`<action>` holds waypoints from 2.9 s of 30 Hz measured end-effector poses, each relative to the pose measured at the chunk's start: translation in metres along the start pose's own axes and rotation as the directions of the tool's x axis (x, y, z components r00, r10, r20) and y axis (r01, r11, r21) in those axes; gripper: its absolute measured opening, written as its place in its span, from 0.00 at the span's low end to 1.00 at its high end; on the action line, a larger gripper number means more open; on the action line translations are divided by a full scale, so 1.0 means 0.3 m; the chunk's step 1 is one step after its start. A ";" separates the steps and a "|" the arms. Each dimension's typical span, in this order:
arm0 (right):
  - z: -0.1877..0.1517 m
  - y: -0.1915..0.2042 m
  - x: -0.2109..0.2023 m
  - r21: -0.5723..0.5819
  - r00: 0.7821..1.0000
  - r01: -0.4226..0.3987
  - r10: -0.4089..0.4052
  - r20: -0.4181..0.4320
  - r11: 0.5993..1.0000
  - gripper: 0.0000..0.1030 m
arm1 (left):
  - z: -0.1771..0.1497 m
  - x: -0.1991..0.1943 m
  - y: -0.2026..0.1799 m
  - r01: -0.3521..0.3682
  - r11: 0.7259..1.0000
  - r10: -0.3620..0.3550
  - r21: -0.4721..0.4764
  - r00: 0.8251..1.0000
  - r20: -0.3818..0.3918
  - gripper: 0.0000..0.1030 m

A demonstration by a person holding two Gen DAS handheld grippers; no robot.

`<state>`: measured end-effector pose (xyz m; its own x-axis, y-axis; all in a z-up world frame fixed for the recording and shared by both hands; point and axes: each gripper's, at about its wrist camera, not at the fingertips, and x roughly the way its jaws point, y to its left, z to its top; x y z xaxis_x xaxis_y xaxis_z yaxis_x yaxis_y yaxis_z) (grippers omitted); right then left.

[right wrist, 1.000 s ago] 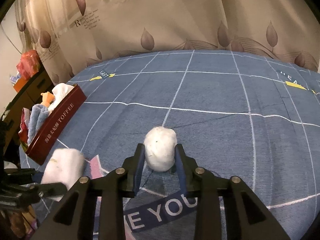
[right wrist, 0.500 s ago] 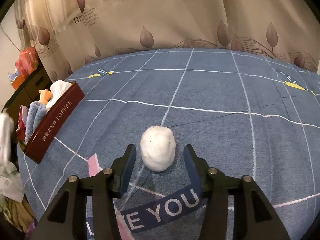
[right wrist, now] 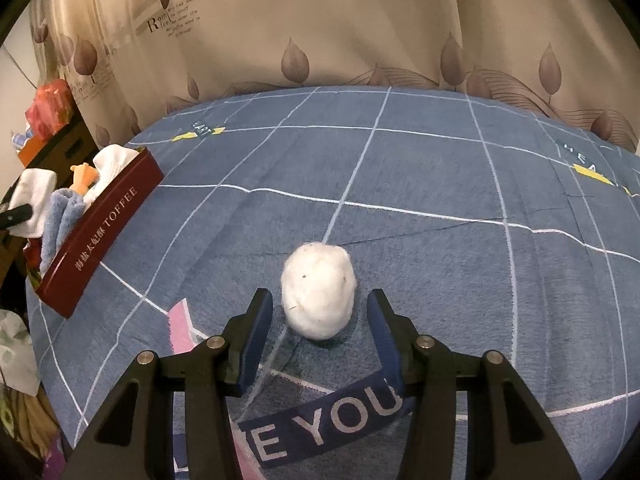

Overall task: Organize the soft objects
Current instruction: 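Carry the white sock into the tin and open the left gripper, then carry the cotton ball over the tin with the right gripper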

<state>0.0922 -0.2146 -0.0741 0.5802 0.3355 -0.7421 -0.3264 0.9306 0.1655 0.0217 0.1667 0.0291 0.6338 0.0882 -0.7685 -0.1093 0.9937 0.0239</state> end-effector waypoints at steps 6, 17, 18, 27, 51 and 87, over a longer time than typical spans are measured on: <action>0.000 0.004 0.003 -0.003 1.000 -0.002 0.002 -0.006 1.000 0.46 | -0.019 0.085 -0.019 -0.004 1.000 0.004 0.003 0.999 -0.052 0.13; 0.000 0.010 0.003 -0.006 1.000 0.001 -0.001 -0.010 1.000 0.46 | -0.104 0.085 -0.064 -0.075 0.996 0.079 0.054 0.993 -0.091 0.52; 0.000 0.010 0.003 -0.005 1.000 0.000 0.000 -0.011 1.000 0.46 | -0.111 0.078 -0.074 -0.091 0.994 0.097 0.068 0.992 -0.085 0.54; 0.000 0.012 0.004 -0.010 1.000 -0.003 0.003 -0.011 1.000 0.38 | -0.214 -0.093 -0.094 -0.173 0.985 0.173 0.006 0.985 0.010 0.58; 0.257 0.543 -0.189 -0.183 0.965 -0.257 0.261 -0.002 0.949 0.23 | -0.372 -0.269 0.027 -0.059 0.960 0.085 -0.273 0.993 0.084 0.62; 0.381 0.997 0.271 -0.248 0.947 -0.312 0.279 -0.160 0.917 0.41 | -0.364 -0.165 0.096 -0.090 0.944 0.070 -0.317 0.995 -0.073 0.63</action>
<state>0.1271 0.1078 -0.0108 0.3391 0.5541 -0.7602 -0.6656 0.7124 0.2223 -0.0963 0.1834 -0.0020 0.5667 0.1520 -0.8098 -0.4028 0.9085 -0.1114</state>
